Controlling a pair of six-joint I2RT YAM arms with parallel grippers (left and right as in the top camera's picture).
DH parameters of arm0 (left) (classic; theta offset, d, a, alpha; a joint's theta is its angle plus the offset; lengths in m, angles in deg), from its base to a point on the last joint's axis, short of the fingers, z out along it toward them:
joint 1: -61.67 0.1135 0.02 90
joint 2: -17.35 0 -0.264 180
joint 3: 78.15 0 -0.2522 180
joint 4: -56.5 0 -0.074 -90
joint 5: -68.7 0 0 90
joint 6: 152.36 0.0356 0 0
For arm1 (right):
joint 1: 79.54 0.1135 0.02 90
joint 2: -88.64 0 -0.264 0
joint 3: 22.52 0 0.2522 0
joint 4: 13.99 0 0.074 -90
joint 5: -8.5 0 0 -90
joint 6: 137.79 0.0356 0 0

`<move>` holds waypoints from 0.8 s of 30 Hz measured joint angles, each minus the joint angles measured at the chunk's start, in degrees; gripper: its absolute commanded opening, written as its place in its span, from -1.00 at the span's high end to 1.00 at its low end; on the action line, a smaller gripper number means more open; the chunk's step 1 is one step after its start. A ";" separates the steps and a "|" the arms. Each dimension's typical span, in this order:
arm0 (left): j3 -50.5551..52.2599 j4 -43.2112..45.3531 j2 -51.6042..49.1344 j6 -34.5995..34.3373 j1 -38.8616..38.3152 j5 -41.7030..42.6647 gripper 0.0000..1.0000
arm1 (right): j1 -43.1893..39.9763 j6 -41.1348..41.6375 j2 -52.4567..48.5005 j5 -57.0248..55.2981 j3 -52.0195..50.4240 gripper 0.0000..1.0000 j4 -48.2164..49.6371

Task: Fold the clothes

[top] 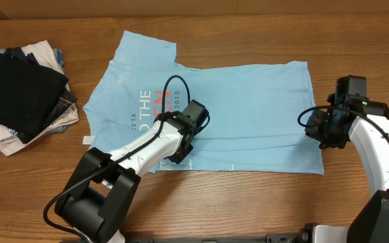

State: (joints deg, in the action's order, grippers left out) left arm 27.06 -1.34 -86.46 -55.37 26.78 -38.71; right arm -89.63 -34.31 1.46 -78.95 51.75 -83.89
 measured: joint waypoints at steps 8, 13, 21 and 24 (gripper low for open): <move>0.59 0.61 0.00 -0.87 0.00 -0.02 0.27 | 0.00 -0.02 0.00 0.00 0.00 0.34 -0.04; 1.73 2.56 0.00 -0.92 0.00 -0.11 0.35 | 0.00 -0.02 0.00 0.00 0.00 0.33 -0.04; 1.92 3.45 0.00 -1.57 0.00 -2.73 0.53 | -0.02 -0.02 0.00 0.00 0.00 0.33 -0.07; 1.92 3.45 0.00 -2.56 0.00 -4.72 0.60 | 0.00 -0.02 0.00 0.00 0.00 0.33 -0.04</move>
State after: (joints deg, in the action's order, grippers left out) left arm 28.98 2.12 -86.46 -57.93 26.78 -43.43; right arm -89.63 -34.33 1.46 -78.95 51.75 -83.94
